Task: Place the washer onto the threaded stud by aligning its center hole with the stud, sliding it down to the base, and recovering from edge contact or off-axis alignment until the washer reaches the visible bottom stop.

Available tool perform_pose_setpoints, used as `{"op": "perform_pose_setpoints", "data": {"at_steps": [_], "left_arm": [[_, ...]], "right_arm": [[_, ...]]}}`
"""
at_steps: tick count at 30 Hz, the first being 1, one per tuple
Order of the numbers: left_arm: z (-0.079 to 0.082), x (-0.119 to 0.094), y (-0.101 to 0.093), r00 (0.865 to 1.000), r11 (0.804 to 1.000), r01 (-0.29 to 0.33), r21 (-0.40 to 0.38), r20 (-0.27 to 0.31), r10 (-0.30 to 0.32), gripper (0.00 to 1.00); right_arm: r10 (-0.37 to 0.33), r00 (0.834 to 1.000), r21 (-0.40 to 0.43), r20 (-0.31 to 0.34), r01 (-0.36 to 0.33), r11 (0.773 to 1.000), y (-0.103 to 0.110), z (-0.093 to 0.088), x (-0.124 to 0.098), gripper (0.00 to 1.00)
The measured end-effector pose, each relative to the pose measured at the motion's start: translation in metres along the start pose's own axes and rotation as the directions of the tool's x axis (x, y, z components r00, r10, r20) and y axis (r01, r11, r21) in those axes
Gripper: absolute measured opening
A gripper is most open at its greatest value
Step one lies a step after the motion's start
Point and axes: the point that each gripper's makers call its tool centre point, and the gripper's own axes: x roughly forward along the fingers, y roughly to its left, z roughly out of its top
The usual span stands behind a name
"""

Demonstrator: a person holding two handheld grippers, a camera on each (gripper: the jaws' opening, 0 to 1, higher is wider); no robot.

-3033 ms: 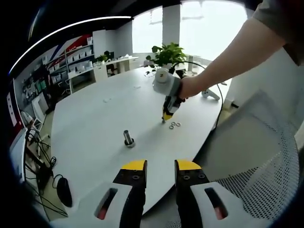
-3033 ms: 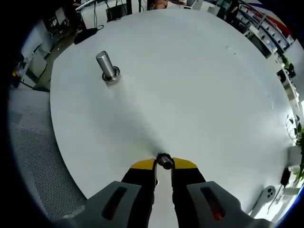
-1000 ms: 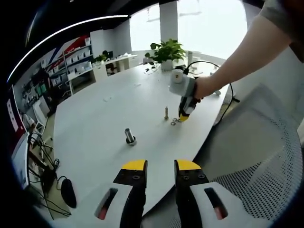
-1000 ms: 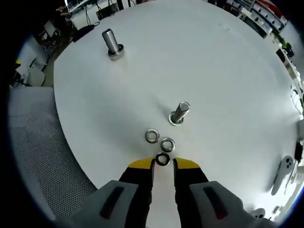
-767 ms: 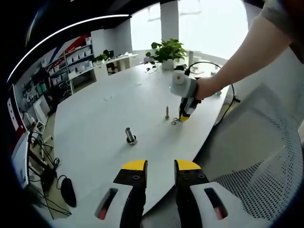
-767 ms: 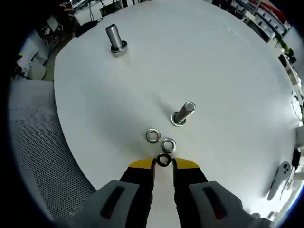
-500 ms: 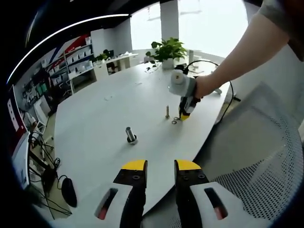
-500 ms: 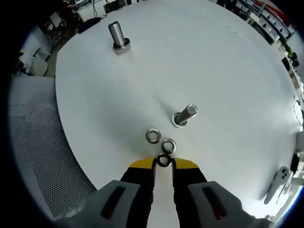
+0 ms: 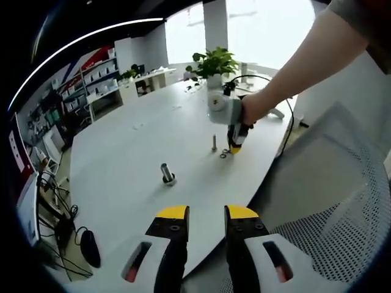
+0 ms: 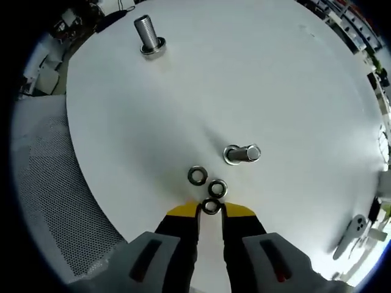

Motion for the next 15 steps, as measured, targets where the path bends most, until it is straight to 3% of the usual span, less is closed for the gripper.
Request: {"op": "perform_pose_setpoints", "data": {"at_steps": [3, 6, 8, 12, 15], "left_arm": [[0.0000, 0.0001, 0.0000, 1.000, 1.000, 0.001, -0.003, -0.001, -0.001, 0.21], [0.0004, -0.0002, 0.0006, 1.000, 1.000, -0.001, -0.005, 0.003, 0.001, 0.21], [0.0001, -0.0005, 0.0005, 1.000, 1.000, -0.002, -0.003, 0.001, 0.002, 0.21], [0.0006, -0.0009, 0.0014, 1.000, 1.000, -0.005, -0.005, 0.005, 0.005, 0.21], [0.0009, -0.0008, 0.0012, 1.000, 1.000, -0.002, -0.007, 0.008, 0.003, 0.21]], "right_arm": [[-0.003, 1.000, 0.099, -0.003, 0.004, 0.995, -0.0012, 0.0001, -0.0003, 0.16], [-0.014, 1.000, 0.019, -0.007, 0.014, 1.000, -0.0007, 0.0005, 0.0000, 0.16], [-0.016, 1.000, 0.021, 0.002, 0.016, 1.000, -0.0002, -0.0008, -0.0007, 0.16], [-0.014, 0.998, 0.057, 0.054, 0.011, 0.998, -0.0010, -0.0017, -0.0021, 0.15], [-0.002, 0.990, 0.098, 0.142, -0.012, 0.995, -0.0019, -0.0008, -0.0019, 0.15]]}}
